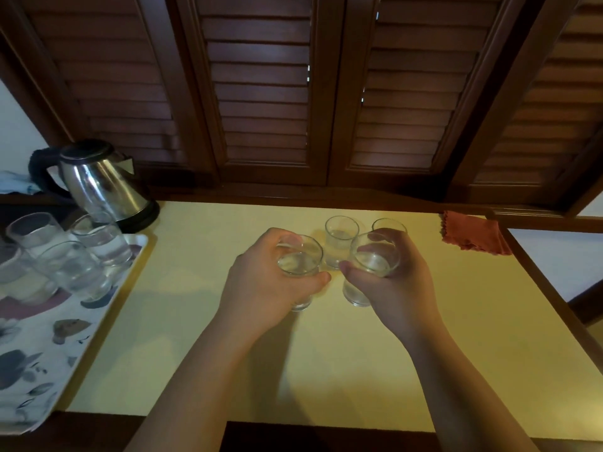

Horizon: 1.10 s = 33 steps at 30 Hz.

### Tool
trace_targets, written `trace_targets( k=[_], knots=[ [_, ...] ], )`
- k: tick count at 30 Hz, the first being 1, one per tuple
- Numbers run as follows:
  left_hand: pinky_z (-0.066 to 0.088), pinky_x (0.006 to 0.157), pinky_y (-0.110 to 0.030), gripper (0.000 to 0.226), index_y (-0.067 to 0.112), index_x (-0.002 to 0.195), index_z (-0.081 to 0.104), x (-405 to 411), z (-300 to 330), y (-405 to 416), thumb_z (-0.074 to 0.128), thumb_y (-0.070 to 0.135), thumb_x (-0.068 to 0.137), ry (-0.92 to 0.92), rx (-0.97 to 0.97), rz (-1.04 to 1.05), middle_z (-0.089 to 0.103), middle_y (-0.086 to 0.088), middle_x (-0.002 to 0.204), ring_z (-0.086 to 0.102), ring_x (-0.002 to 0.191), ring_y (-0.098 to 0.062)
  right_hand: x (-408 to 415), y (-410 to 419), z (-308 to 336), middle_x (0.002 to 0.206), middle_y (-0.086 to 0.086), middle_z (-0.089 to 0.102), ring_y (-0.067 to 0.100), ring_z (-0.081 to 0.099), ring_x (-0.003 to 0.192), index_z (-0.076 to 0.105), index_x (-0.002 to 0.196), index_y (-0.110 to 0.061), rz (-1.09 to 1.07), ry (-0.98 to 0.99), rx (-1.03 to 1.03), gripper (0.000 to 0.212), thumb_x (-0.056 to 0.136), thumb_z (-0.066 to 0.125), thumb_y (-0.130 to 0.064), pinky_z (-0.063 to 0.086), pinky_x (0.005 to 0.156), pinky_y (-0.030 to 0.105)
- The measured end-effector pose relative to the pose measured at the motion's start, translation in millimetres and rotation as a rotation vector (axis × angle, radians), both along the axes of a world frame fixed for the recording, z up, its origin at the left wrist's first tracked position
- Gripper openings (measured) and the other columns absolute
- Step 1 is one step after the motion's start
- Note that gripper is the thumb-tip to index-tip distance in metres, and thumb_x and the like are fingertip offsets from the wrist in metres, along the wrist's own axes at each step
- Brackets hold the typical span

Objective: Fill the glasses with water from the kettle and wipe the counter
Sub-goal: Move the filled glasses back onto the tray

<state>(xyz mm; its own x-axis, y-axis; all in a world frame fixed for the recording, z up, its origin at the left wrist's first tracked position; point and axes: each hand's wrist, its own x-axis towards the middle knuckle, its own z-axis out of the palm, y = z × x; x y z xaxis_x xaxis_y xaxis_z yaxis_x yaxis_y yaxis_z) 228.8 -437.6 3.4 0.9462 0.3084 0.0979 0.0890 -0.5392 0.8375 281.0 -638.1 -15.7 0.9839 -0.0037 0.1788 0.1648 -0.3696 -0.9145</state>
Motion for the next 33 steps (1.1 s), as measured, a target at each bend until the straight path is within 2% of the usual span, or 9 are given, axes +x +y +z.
trace_targets(
  k=[8, 12, 15, 17, 22, 24, 27, 29, 33],
  knots=[
    [0.061, 0.083, -0.038, 0.067, 0.048, 0.107, 0.063, -40.0, 28.2, 75.6, 0.089, 0.072, 0.050, -0.040, -0.011, 0.141, 0.074, 0.020, 0.102, 0.071, 0.095, -0.003, -21.3, 71.9, 21.9, 0.105, -0.016, 0.076, -0.001, 0.070, 0.091, 0.061, 0.117, -0.040, 0.130, -0.018, 0.031, 0.058, 0.074, 0.099, -0.030, 0.050, 0.057, 0.007],
    [0.057, 0.079, -0.027, 0.062, 0.046, 0.109, 0.064, -64.8, 39.5, 112.1, 0.098, 0.058, 0.059, -0.043, -0.015, 0.183, 0.074, 0.021, 0.103, 0.068, 0.092, 0.006, -33.4, 113.5, 22.0, 0.106, -0.016, 0.076, -0.008, 0.067, 0.087, 0.061, 0.117, -0.040, 0.203, -0.006, 0.033, 0.058, 0.074, 0.098, -0.030, 0.048, 0.055, 0.008],
    [0.056, 0.081, -0.026, 0.062, 0.044, 0.112, 0.064, -87.1, 43.0, 140.4, 0.098, 0.054, 0.061, -0.043, -0.013, 0.198, 0.072, 0.022, 0.105, 0.066, 0.096, 0.009, -43.5, 146.0, 18.9, 0.108, -0.015, 0.075, -0.006, 0.067, 0.085, 0.061, 0.120, -0.038, 0.250, 0.002, 0.020, 0.059, 0.075, 0.098, -0.029, 0.048, 0.053, 0.007],
    [0.055, 0.081, -0.025, 0.062, 0.045, 0.111, 0.064, -102.4, 42.1, 161.8, 0.098, 0.055, 0.060, -0.046, -0.005, 0.222, 0.072, 0.024, 0.105, 0.065, 0.098, 0.011, -50.3, 169.0, 15.9, 0.107, -0.017, 0.074, -0.014, 0.064, 0.088, 0.060, 0.120, -0.037, 0.281, -0.004, 0.003, 0.059, 0.075, 0.098, -0.030, 0.047, 0.056, 0.004],
    [0.047, 0.070, -0.007, 0.060, 0.045, 0.111, 0.066, -134.9, 42.4, 208.0, 0.097, 0.056, 0.061, -0.025, 0.033, 0.275, 0.071, 0.029, 0.105, 0.062, 0.100, 0.016, -67.4, 216.7, 6.4, 0.104, -0.036, 0.067, -0.021, 0.060, 0.094, 0.066, 0.120, -0.029, 0.351, -0.014, -0.013, 0.056, 0.073, 0.098, -0.032, 0.046, 0.064, 0.002],
    [0.048, 0.072, -0.012, 0.059, 0.046, 0.110, 0.066, -146.2, 41.9, 225.6, 0.096, 0.057, 0.061, -0.028, 0.037, 0.297, 0.070, 0.031, 0.107, 0.063, 0.101, 0.014, -74.7, 235.4, 2.6, 0.106, -0.046, 0.062, -0.018, 0.062, 0.093, 0.067, 0.119, -0.025, 0.380, -0.021, 0.003, 0.056, 0.074, 0.099, -0.028, 0.046, 0.061, 0.002],
    [0.056, 0.078, -0.025, 0.059, 0.045, 0.110, 0.066, -159.8, 37.1, 252.1, 0.097, 0.056, 0.062, -0.016, 0.033, 0.332, 0.073, 0.028, 0.108, 0.067, 0.100, 0.008, -85.6, 260.8, -4.0, 0.103, -0.048, 0.060, -0.018, 0.062, 0.090, 0.068, 0.119, -0.020, 0.436, -0.042, 0.004, 0.054, 0.074, 0.099, -0.022, 0.044, 0.057, 0.000],
    [0.060, 0.081, -0.033, 0.059, 0.046, 0.111, 0.066, -167.1, 31.3, 269.6, 0.097, 0.056, 0.061, -0.003, 0.031, 0.357, 0.073, 0.029, 0.107, 0.068, 0.100, 0.005, -92.2, 277.3, -9.3, 0.104, -0.049, 0.059, -0.019, 0.062, 0.091, 0.069, 0.118, -0.019, 0.460, -0.054, -0.011, 0.053, 0.074, 0.099, -0.024, 0.044, 0.060, -0.001],
    [0.057, 0.083, -0.031, 0.062, 0.052, 0.111, 0.062, -177.2, 17.9, 301.0, 0.095, 0.061, 0.060, 0.001, 0.063, 0.363, 0.071, 0.027, 0.109, 0.066, 0.102, 0.004, -105.5, 307.3, -16.2, 0.112, -0.049, 0.056, -0.019, 0.060, 0.100, 0.069, 0.118, -0.022, 0.473, -0.118, -0.057, 0.057, 0.072, 0.096, -0.040, 0.042, 0.072, 0.000]
  ],
)
